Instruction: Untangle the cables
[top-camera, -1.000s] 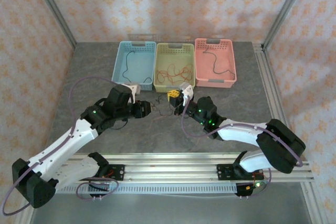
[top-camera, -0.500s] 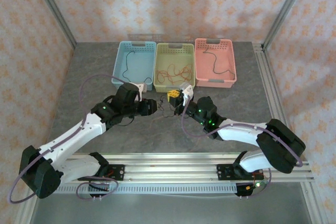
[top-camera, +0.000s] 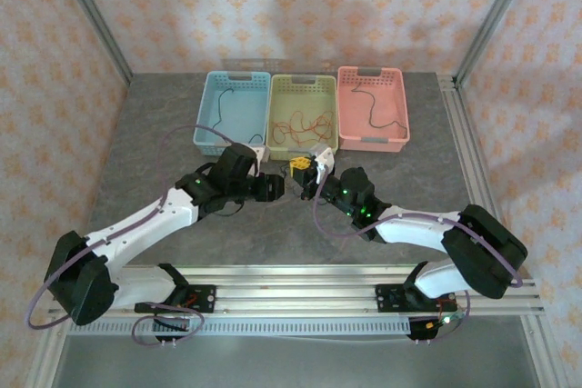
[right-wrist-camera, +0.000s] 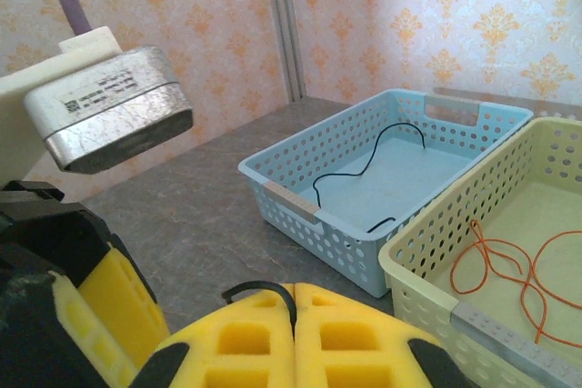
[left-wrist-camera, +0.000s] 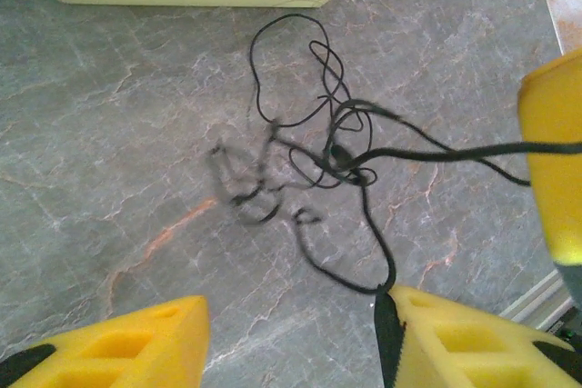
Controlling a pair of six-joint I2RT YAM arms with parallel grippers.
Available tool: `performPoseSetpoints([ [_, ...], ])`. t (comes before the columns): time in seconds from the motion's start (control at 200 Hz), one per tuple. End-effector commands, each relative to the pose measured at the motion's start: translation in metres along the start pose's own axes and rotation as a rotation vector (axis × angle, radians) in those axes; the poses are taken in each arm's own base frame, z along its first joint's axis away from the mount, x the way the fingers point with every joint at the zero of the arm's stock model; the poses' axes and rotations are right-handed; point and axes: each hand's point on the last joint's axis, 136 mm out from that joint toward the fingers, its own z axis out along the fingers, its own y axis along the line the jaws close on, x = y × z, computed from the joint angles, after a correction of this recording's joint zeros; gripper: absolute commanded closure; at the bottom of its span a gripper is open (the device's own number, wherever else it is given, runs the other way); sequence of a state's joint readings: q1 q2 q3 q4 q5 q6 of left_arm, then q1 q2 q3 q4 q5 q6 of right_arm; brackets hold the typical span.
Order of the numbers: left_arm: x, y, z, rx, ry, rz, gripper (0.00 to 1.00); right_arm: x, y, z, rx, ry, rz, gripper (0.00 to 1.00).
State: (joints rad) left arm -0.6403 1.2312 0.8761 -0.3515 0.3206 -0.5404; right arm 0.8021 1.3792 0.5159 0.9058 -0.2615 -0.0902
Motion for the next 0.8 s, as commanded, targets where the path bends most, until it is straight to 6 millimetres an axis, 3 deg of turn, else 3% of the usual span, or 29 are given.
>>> performPoseSetpoints([
  [0.0,-0.017,-0.008,-0.004,-0.019,-0.049,0.057,0.48,-0.009,0.003,0.002,-0.018,-0.030,0.009,1.00],
  [0.555,-0.018,-0.012,0.008,-0.081,-0.020,0.154,0.49,-0.009,0.004,0.002,-0.021,-0.025,0.010,1.00],
  [0.656,-0.019,-0.011,0.009,-0.097,-0.024,0.162,0.52,-0.008,0.005,0.003,-0.024,-0.024,0.010,1.00],
  [0.796,-0.021,-0.009,0.012,-0.115,-0.026,0.165,0.65,-0.008,0.005,0.003,-0.024,-0.023,0.010,1.00],
])
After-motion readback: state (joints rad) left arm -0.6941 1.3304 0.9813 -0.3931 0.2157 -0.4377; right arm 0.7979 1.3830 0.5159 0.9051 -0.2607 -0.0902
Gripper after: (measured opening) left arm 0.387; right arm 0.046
